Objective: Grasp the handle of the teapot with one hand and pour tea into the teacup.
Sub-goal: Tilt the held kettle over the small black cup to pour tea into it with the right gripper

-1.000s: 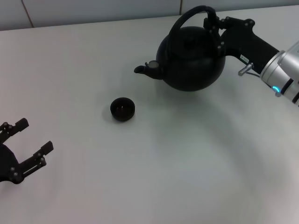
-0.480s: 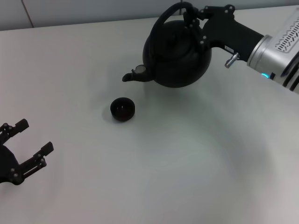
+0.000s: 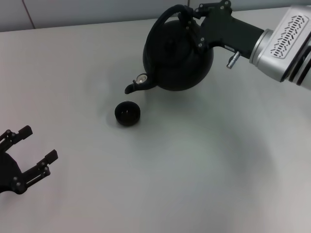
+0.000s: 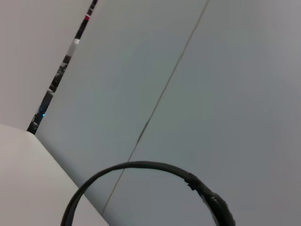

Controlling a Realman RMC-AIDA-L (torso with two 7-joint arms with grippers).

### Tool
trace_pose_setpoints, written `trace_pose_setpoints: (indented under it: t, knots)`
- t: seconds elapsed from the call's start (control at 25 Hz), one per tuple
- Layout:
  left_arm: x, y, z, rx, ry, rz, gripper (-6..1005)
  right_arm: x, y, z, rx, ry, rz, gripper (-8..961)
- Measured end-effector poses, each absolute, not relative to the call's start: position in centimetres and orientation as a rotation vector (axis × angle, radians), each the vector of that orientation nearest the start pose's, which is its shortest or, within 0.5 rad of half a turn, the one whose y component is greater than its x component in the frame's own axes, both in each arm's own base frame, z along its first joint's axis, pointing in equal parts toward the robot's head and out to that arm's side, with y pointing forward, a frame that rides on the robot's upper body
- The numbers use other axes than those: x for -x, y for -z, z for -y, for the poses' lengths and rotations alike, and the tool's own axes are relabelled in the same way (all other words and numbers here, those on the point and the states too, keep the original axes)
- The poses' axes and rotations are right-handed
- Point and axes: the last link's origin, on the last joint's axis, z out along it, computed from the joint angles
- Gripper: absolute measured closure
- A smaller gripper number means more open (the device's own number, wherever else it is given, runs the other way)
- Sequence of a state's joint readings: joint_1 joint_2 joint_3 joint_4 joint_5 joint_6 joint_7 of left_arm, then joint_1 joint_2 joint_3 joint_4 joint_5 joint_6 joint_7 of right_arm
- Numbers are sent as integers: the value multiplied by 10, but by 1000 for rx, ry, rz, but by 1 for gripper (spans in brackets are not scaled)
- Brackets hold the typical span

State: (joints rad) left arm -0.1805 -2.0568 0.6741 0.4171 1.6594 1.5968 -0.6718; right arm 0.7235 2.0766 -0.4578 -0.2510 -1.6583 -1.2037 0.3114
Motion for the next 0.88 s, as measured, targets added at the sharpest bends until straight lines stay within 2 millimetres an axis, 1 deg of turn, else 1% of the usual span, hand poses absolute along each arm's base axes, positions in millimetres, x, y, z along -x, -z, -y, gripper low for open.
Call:
trace_pose_setpoints:
  t: [0.6,0.88]
  knots:
    - [347,-1,-221,2338,781,338,200,-229,25,-404,2206,-493,331,852]
    - [346,-1,-222,2339,784,333,200,-228,23,-407,2192,-459,386,843]
